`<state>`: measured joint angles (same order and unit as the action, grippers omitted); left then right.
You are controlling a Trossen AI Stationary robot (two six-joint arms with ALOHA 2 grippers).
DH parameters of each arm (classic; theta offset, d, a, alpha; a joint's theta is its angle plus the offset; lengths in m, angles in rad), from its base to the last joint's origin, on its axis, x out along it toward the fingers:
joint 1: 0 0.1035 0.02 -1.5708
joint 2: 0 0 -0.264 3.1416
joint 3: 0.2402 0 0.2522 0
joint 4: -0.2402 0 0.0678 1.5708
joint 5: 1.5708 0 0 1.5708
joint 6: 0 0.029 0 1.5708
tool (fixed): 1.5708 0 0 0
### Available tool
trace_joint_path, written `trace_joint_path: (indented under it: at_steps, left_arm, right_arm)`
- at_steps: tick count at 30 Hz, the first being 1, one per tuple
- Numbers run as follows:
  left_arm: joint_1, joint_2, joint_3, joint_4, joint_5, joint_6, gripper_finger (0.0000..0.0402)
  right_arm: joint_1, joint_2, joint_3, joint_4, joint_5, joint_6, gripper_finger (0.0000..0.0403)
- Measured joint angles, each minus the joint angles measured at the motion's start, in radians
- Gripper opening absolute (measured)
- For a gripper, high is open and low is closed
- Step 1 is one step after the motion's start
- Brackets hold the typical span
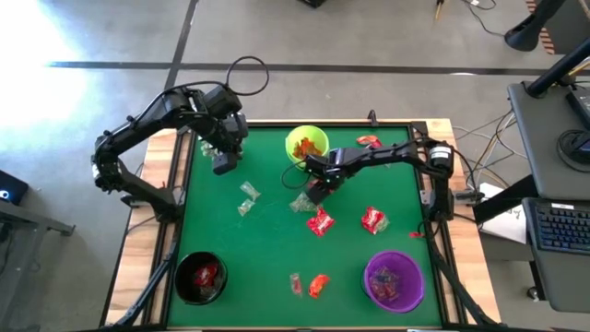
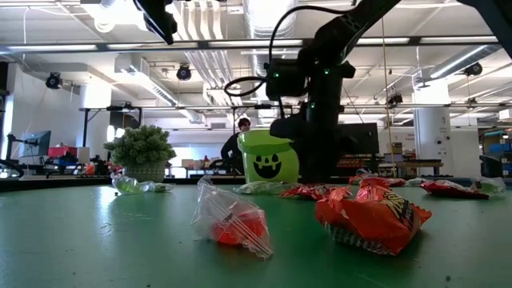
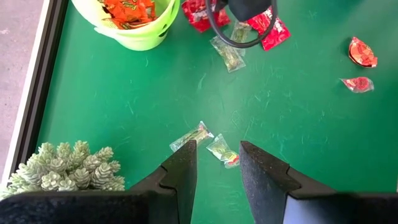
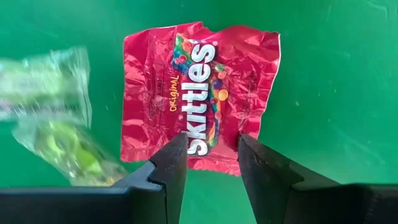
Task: Organize candy in baskets
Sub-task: Put the red candy into the green bucket
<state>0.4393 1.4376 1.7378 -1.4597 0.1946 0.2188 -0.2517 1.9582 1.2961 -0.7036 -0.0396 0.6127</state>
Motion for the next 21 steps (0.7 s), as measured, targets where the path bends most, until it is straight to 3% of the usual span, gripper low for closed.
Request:
trace_joint_path:
  at_steps: [8,15,21]
  left_arm:
    - [0.000,0.000,0.000,-0.008,0.000,-0.011,0.0103]
    - [0.000,0.000,0.000,-0.010,0.000,-0.014,0.0103]
    - [0.000,0.000,0.000,-0.027,0.000,-0.014,0.0103]
  right_arm:
    - [0.001,0.110,0.011,0.025,-0.042,0.017,0.0120]
    - [0.002,0.101,0.009,0.032,-0.047,0.006,0.0025]
    - [0.009,0.054,0.004,-0.039,-0.045,-0.004,0.0009]
